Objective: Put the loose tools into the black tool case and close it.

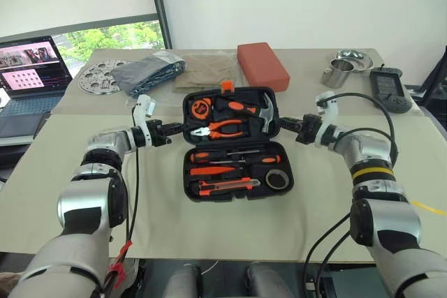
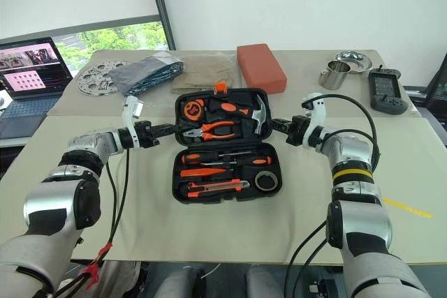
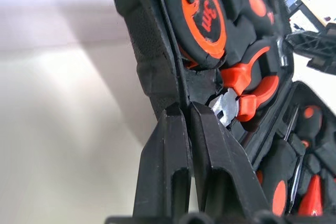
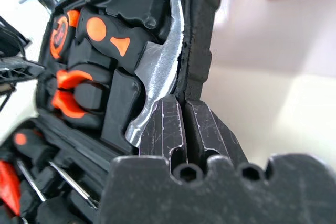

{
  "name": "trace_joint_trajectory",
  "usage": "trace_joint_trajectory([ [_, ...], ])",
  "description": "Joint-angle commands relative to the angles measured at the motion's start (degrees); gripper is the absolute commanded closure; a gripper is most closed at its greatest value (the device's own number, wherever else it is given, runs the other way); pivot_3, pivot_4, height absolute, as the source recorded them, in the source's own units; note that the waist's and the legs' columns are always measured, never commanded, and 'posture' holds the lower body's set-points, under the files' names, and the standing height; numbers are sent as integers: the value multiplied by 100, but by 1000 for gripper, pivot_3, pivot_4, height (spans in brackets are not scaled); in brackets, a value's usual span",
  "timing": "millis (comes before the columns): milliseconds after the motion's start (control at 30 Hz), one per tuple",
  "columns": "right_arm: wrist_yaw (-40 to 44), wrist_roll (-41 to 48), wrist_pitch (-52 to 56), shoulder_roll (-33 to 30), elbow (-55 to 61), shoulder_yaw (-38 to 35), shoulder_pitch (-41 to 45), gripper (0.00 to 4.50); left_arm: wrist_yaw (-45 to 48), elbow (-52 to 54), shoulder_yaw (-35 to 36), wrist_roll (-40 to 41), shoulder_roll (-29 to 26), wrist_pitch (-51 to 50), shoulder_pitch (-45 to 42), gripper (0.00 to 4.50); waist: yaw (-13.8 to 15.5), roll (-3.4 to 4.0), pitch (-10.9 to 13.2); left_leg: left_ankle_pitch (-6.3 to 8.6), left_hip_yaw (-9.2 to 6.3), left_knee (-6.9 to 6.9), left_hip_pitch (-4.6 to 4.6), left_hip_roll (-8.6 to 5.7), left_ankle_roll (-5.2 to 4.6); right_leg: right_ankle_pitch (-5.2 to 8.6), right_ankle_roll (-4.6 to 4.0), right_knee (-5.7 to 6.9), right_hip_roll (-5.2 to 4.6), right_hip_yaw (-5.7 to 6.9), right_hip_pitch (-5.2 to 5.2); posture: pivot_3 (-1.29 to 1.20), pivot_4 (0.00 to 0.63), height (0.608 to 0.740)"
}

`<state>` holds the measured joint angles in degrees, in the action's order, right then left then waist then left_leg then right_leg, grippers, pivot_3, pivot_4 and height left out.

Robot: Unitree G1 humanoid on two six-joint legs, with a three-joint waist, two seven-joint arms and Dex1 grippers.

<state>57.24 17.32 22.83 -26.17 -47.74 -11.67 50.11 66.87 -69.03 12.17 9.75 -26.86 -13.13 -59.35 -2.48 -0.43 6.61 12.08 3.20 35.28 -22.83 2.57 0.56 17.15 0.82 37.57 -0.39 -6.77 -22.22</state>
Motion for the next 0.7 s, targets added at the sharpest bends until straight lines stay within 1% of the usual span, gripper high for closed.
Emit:
trace_joint_trajectory([
  [33,285,303,-816,-66,577,-272,-135,4500,207,527,45,98,-82,1057,78,4434,4,0,0,0,0,0,0,0,0,0,0,0,0,0,0,0,150,740],
  [167,413,306,-1297,-46,854,-249,-488,4500,208,666,-21,32,-85,1714,277,4434,-3,0,0,0,0,-1,0,1,-1,0,0,0,-1,-1,0,0,150,740],
  [367,494,30,-2501,-44,1332,-58,-1111,4500,63,1056,-300,-221,-80,3152,767,4434,-3,0,0,1,-2,0,1,3,-2,-1,-1,1,-1,-2,0,0,150,740],
  [467,469,-314,-3442,-129,1279,124,-1305,4500,-147,1174,-395,-346,-79,3894,944,4434,2,0,0,1,0,2,3,3,-3,-1,-1,2,-1,-5,1,0,150,740],
  [700,483,-604,-5101,-218,845,250,-1551,4500,-675,1107,-560,-623,-172,5294,1330,4434,9,-1,0,-3,4,6,11,3,-9,-1,-1,5,-2,-12,8,0,150,740],
])
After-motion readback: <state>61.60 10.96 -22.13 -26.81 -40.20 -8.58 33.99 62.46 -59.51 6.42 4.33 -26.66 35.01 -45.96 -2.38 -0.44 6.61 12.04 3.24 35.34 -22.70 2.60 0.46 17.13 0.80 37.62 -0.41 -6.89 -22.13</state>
